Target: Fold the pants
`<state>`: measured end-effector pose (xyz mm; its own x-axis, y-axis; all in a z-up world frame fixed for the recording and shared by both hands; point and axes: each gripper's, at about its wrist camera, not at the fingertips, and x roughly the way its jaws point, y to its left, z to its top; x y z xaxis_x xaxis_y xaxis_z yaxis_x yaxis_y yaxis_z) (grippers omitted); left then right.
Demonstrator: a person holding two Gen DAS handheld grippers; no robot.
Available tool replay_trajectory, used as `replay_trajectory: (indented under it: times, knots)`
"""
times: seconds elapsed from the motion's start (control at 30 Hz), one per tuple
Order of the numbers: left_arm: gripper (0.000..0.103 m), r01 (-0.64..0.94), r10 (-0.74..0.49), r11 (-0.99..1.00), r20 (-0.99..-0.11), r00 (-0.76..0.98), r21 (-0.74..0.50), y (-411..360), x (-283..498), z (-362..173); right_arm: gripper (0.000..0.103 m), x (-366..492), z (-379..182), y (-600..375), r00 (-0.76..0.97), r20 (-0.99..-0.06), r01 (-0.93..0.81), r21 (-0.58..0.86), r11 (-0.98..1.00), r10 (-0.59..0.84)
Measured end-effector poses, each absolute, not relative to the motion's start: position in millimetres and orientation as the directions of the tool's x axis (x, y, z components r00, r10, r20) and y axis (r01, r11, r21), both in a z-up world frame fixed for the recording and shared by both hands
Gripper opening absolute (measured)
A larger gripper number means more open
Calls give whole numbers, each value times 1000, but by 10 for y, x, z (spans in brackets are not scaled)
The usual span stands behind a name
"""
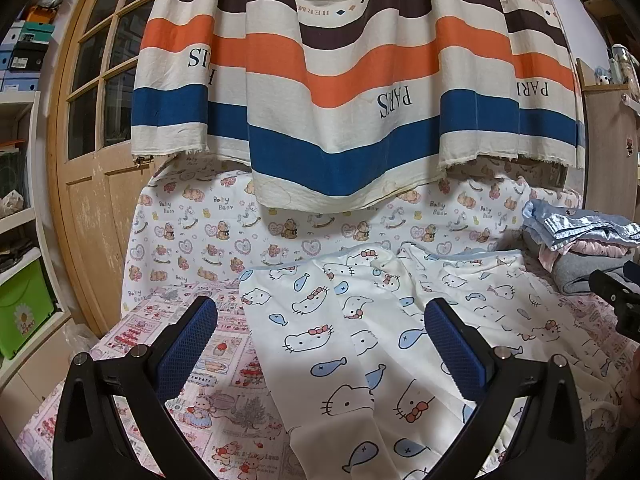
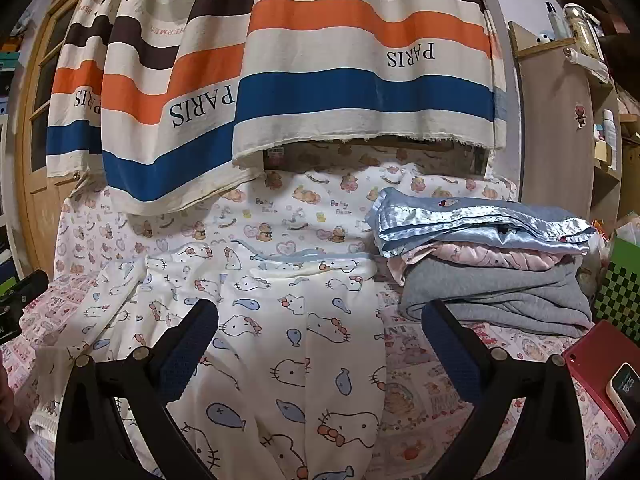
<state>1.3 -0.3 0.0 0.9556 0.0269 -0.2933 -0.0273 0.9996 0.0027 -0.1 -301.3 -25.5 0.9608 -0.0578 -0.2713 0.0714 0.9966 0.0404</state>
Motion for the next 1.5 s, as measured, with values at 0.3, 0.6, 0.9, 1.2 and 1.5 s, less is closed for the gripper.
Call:
replay_trajectory:
  times: [0.3,0.6,0.9,1.2,1.5]
  knots:
    - [103,-19,16,1000,-288,957,-8,7,0,4,102,5,-259,-2984,959,-279,54,28,998,-44]
    - [103,24,-17,1000,-275,961,19,-73,-30,23,102,112,-258,-2993,943,-327,78,34,996,-63]
    - [103,38,-26,999,-283,959,37,-128,-21,15,102,32,-225,-2894,953,-294,73,-3,997,-71]
    - [103,52,-40,998,-286,957,36,-166,-64,13,102,45,-198,-2871,944,-319,85,-6,996,-83]
    - [103,33,-25,999,-245,969,29,-131,-243,98,102,-69,-5,-2772,957,-274,82,-48,996,-92]
